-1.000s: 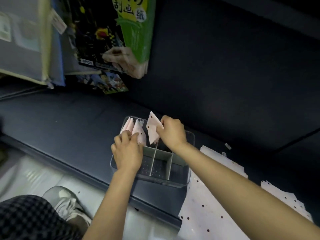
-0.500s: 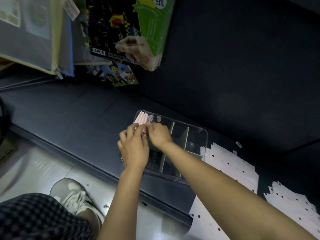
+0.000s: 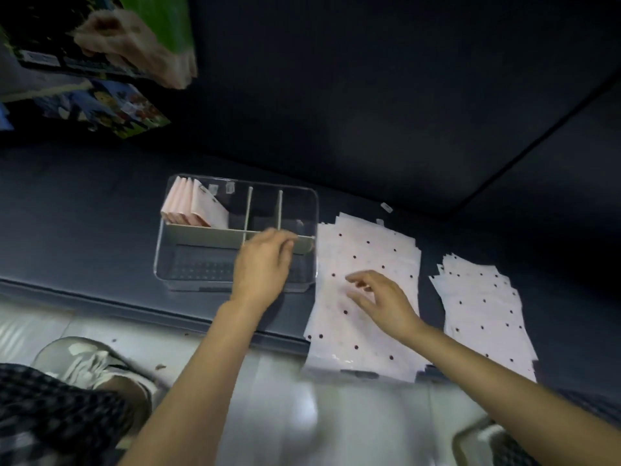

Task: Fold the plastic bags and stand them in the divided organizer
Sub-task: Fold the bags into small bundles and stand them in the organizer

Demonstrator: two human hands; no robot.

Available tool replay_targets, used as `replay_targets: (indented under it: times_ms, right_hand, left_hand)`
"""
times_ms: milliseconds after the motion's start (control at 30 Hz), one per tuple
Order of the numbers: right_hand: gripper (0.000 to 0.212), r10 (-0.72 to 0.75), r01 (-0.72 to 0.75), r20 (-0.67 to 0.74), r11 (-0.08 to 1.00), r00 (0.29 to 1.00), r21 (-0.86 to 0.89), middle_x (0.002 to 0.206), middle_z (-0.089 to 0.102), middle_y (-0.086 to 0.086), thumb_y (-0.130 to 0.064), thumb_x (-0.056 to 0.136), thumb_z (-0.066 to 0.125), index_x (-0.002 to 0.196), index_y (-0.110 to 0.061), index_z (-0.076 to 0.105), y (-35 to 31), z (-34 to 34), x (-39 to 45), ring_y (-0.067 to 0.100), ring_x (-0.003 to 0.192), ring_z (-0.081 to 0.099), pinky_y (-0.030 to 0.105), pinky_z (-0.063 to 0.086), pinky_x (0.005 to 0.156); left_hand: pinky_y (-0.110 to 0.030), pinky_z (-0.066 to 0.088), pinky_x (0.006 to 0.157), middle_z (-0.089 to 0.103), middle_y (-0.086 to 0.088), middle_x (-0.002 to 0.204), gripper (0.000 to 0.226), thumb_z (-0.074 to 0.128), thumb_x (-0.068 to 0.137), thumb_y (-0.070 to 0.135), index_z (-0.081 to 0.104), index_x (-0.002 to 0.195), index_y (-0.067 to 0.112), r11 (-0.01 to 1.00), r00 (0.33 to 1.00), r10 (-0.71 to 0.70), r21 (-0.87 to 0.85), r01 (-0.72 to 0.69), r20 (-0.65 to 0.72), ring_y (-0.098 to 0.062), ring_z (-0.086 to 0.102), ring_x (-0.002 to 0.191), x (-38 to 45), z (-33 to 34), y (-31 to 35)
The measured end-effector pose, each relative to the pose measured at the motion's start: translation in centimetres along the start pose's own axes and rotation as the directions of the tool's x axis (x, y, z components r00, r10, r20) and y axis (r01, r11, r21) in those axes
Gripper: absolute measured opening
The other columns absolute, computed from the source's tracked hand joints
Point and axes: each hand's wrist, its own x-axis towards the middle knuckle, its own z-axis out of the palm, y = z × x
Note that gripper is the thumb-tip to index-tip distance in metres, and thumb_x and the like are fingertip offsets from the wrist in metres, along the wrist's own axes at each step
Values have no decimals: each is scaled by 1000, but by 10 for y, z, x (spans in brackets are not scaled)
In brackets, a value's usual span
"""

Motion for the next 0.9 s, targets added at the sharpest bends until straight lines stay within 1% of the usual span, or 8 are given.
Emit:
replay_targets:
  times_ms: [100,167,300,500,633,733,833,900]
  right_hand:
    - [45,90,-75,125,990,988,-118,129,47,-11,-36,88,63,129,-24,49,56,6,-61,7,119,45,14,35,93]
    - [59,102,-75,173,985,980,-159,137,38,-12,-41,83,68,133,-23,44,81,15,-94,5,127,35,11,27,98]
    - [49,39,-17,108,980,993,-197,139,42,-3,-30,75,77,116,-14,56,106,29,-124,13,129,40,20,32,104]
    - [14,-152,129,-133,977,979,-168,110,69,4,-7,69,81,74,-8,69,112,26,-124,19,103,66,26,54,81]
    - [18,-2,0,58,999,998,42,124,62,-3,-20,91,61,98,-7,72,123,14,-117,7,120,52,16,36,101]
    - [25,116,-165,231,964,966,207,109,70,0,-25,94,55,102,-6,70,124,-8,-106,11,103,61,21,43,91]
    - [36,147,-285,364,887,920,363,79,62,5,-30,96,51,86,2,65,124,-32,-89,13,76,55,24,40,72]
    - [36,158,-362,414,800,897,479,92,69,-3,-36,96,47,94,-8,70,124,-45,-77,8,83,62,16,43,75]
  left_hand:
    - [-31,48,84,67,2,109,20,54,94,20,68,108,19,994,939,108,-65,-92,326,-17,61,99,-35,41,26]
    - [-27,41,97,56,3,130,32,55,93,29,58,124,23,986,815,141,-2,-169,562,-17,50,120,-63,66,28]
    - [-32,-4,117,-3,5,159,82,60,87,44,12,151,26,889,581,80,206,-410,810,-15,-5,146,-102,88,10]
    - [-28,-8,116,3,9,159,61,52,95,35,23,149,29,846,631,147,234,-479,761,-12,-1,146,-115,90,5]
    - [-20,20,113,44,13,143,28,50,95,39,65,117,27,928,699,130,162,-335,703,-7,31,138,-108,89,14]
    - [-22,43,94,68,14,111,21,57,93,34,73,100,21,998,703,-15,57,-37,711,-5,57,111,-93,84,28]
    - [-11,38,67,61,22,66,27,56,95,22,65,69,17,975,623,-84,-66,214,778,6,54,68,-73,76,44]
    - [-19,34,65,52,6,68,35,51,97,19,57,69,-1,913,617,-126,-151,378,777,-7,46,66,-59,74,49]
